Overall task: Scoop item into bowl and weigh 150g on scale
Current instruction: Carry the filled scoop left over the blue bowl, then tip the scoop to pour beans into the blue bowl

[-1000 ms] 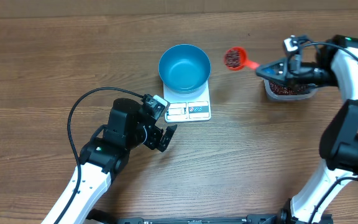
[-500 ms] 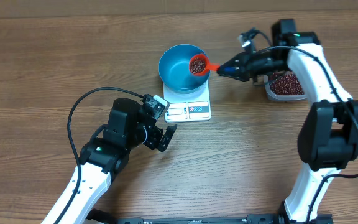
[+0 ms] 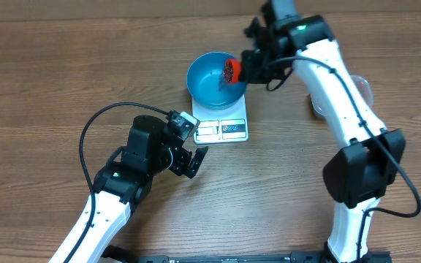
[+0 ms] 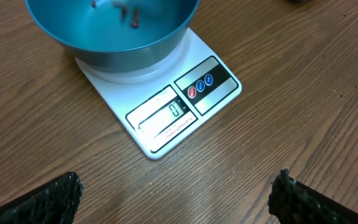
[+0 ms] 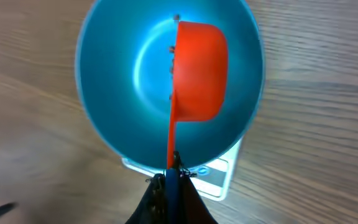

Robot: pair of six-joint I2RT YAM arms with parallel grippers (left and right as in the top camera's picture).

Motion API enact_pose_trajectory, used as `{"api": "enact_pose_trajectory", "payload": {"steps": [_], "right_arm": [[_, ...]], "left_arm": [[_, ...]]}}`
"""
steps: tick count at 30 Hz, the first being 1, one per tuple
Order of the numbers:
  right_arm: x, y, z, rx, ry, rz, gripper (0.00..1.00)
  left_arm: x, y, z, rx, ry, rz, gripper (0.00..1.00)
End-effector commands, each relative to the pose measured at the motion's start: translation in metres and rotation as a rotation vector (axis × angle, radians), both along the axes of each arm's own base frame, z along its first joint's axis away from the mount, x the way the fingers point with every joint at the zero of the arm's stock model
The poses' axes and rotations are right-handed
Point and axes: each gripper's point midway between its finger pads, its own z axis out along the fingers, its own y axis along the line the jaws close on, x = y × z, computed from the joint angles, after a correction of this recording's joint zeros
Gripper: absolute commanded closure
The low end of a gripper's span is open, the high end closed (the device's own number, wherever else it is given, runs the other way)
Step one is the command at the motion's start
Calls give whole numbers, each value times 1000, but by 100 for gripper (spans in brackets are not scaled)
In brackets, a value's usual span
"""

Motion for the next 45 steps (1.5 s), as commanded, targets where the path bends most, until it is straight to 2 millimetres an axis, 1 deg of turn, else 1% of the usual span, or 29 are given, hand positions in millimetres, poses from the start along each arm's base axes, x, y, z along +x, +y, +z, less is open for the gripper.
{"api": "enact_pose_trajectory", "payload": {"steps": [1,6,10,12,15,19,27,30,36,39,42,45], "right_arm": [[8,-12,4,-253,-131,-30,96],[4,-2,7,-389,-207,-9,96],[2,6,11,-464,-265,1,96],[0,15,13,-484,-294,16,96],[-4,23,14,-488,-308,32,96],[-3,28,16,-478,-319,36,96],[-6,40,28,-375,-316,50,96],[-5,38,33,-347,-313,45,96],[-3,34,35,-283,-281,41,96],[-3,32,38,-216,-254,40,96],[-2,26,47,-133,-229,33,96],[-1,16,60,-39,-209,25,96]], "left_arm": [[4,-2,8,-19,-8,2,0],[4,-2,8,-19,-8,2,0],[4,-2,8,-19,-8,2,0],[4,-2,8,-19,-8,2,0],[4,-2,8,-19,-8,2,1],[4,-2,8,-19,-8,2,1],[4,-2,8,-19,-8,2,0],[4,-2,8,-19,-7,2,1],[4,-2,8,-19,-8,2,1],[4,-2,8,-19,-8,2,1],[4,-2,8,-19,-8,2,0],[4,-2,8,-19,-7,2,1]]}}
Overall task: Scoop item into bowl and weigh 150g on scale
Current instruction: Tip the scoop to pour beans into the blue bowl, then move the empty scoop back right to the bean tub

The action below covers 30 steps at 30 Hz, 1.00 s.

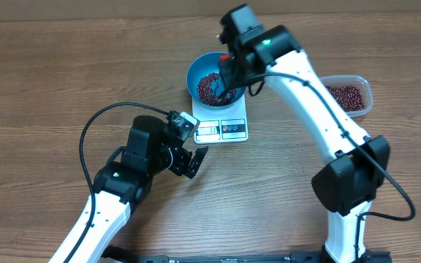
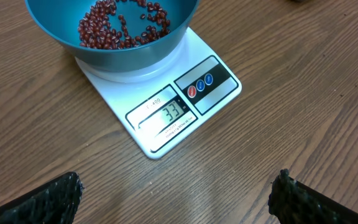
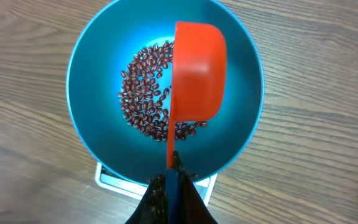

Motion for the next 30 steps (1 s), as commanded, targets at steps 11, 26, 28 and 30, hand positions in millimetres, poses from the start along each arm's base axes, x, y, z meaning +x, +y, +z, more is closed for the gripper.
{"api": "enact_pose_trajectory", "payload": {"steps": [11,26,28,30], "right_arm": [[-9,-118,99,259,-42,-171,96],[-47,-290,54,31,125,-540,96],[-49,-294,43,-6,142,-525,96],[-51,-299,30,-40,162,-525,96]], "left_arm": [[4,-2,8,-19,-9,2,0],[4,-2,8,-20,-9,2,1],[4,-2,8,-20,-9,2,0],[4,-2,8,-20,-9,2,0]]}}
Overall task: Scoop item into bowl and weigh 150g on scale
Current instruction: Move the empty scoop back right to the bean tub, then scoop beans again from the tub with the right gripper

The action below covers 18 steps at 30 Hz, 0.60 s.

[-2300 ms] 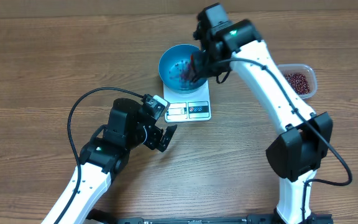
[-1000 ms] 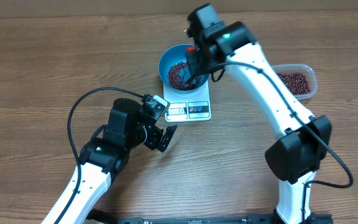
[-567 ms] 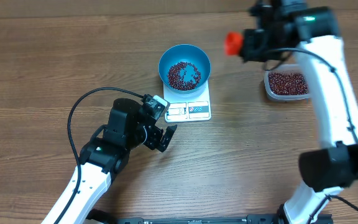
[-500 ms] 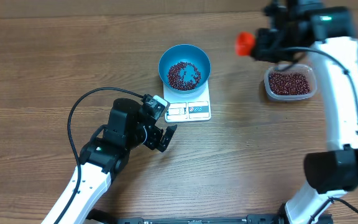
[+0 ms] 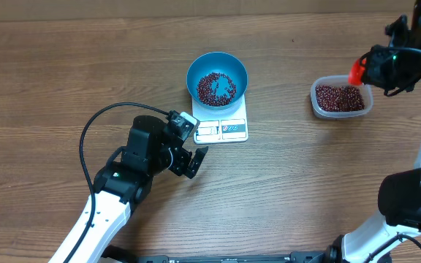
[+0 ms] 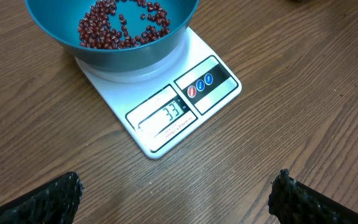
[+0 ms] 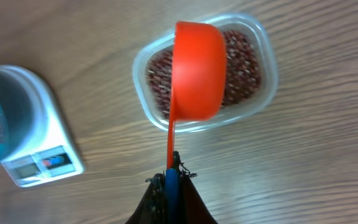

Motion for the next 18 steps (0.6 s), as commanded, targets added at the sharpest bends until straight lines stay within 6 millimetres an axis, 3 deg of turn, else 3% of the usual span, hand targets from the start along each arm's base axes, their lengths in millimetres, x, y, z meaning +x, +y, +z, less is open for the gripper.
{"api": "enact_pose_trajectory", "payload": {"steps": [1,9,13,18], "right_arm": [[-8,-15,-18,-103,38,34,96],[-8,-17,-75,-113,82,63,96],[-5,-15,-91,-98,73,67,96],[-2,3,-105,-5,44,113,96]], "left_arm": [[4,-2,8,-20,-9,2,0],[4,-2,8,-20,-9,2,0],[4,-2,8,-20,-9,2,1],[4,-2,8,-20,-9,2,0]]}}
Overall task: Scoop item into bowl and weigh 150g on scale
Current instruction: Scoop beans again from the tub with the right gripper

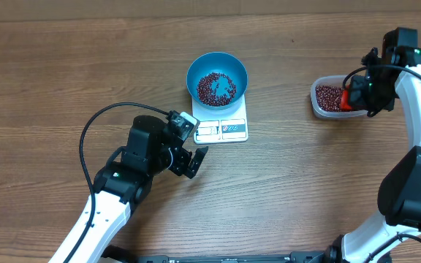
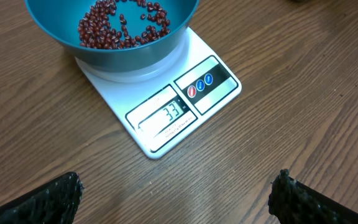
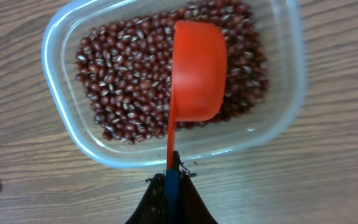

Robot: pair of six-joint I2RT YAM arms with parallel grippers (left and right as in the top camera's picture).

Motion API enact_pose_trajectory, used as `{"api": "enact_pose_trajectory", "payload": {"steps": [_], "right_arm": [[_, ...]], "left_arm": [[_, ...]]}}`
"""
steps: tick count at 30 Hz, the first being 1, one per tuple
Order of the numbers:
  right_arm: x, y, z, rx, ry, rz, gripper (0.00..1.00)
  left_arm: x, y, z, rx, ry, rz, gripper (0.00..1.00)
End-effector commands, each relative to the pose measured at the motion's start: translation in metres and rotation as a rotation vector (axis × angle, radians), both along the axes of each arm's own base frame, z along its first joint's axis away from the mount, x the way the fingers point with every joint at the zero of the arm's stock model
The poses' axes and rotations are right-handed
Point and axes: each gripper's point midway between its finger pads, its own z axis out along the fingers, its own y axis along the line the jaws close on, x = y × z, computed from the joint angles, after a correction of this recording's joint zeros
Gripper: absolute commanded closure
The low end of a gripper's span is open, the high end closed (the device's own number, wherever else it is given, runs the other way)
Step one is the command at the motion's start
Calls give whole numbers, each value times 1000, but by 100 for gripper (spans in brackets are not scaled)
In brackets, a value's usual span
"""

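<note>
A blue bowl (image 1: 217, 78) holding a small heap of red beans sits on the white scale (image 1: 222, 126); its display (image 2: 174, 112) reads 33. My right gripper (image 3: 169, 177) is shut on the handle of an orange scoop (image 3: 197, 70), whose cup is turned on its side over the clear tub of red beans (image 3: 135, 87), low in the tub (image 1: 331, 97). My left gripper (image 2: 176, 190) stands open just in front of the scale with nothing between its fingers.
The wooden table (image 1: 64, 66) stretches to the left and front. A black cable (image 1: 97, 120) loops beside my left arm. The tub lies near the table's right edge.
My right gripper has dropped lower and closer over the bean tub with the scoop. The left arm, bowl and scale reading have not changed.
The scoop was tipped over a nearly empty bowl with the scale at 0. Then beans lay in the bowl and the scale read 33. The scoop was later above the bean tub at the right, and now sits low over the beans.
</note>
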Motion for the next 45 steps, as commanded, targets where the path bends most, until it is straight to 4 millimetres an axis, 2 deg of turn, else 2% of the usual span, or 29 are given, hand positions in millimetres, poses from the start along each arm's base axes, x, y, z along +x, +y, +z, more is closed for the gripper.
{"api": "enact_pose_trajectory", "payload": {"steps": [1,5,11,15,20,30,38,45], "right_arm": [[-1,15,0,77,-29,35,96],[-2,29,-4,156,-36,63,96],[2,49,1,274,-69,79,96],[4,52,-3,322,-74,36,96],[1,48,-6,362,-66,-14,96],[1,29,13,564,-138,-108,96],[-10,12,7,620,-144,-160,96],[-16,-3,27,771,-247,-164,96]], "left_arm": [[4,-2,8,-20,-9,2,0],[4,-2,8,-20,-9,2,0],[4,-2,8,-20,-9,2,1],[4,-2,8,-20,-9,2,0],[4,-2,8,-20,-9,2,1],[4,-2,8,-20,-9,2,0],[4,-2,8,-20,-9,2,1],[4,-2,8,-20,-9,2,0]]}}
